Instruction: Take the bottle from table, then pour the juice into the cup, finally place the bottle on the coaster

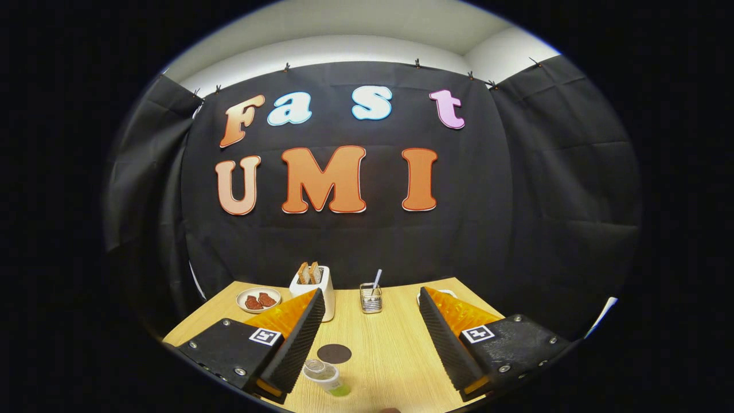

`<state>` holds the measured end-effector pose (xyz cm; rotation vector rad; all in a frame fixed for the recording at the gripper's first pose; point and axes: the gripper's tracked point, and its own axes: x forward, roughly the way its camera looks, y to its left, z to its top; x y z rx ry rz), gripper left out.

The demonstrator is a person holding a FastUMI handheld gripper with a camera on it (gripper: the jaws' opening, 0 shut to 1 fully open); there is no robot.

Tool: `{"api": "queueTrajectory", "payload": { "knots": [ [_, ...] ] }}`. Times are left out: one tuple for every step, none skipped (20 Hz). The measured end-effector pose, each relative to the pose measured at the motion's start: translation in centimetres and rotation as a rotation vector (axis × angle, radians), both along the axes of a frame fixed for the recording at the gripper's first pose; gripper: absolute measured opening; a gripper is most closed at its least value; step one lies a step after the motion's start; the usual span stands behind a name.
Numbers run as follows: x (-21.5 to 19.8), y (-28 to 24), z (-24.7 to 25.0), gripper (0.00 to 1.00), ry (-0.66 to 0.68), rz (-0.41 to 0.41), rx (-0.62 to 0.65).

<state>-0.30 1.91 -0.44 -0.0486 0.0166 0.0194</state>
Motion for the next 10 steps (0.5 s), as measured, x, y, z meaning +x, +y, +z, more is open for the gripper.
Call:
{"api": "queueTrajectory", "payload": {
  "knots": [
    [0.0, 0.1, -0.1, 0.99, 0.001, 0.003, -0.001],
    [0.1, 0.3, -0.2, 0.99, 0.002, 0.006, 0.002],
    [0.1, 0.5, -0.4, 0.99, 0.003, 0.01, 0.006],
    [0.1, 0.8, -0.7, 0.99, 0.007, 0.017, 0.012],
    [0.1, 1.1, -1.1, 0.99, 0.012, 0.025, 0.015],
    [0.2, 1.4, -1.5, 0.99, 0.02, 0.033, 0.012],
    [0.3, 1.6, -1.8, 0.99, 0.028, 0.037, 0.005],
    [0.4, 2.0, -2.2, 0.99, 0.035, 0.046, -0.001],
    [0.3, 2.6, -2.7, 0.99, 0.041, 0.058, -0.006],
    [0.3, 3.1, -3.2, 0.99, 0.049, 0.072, -0.012]
  ]
}}
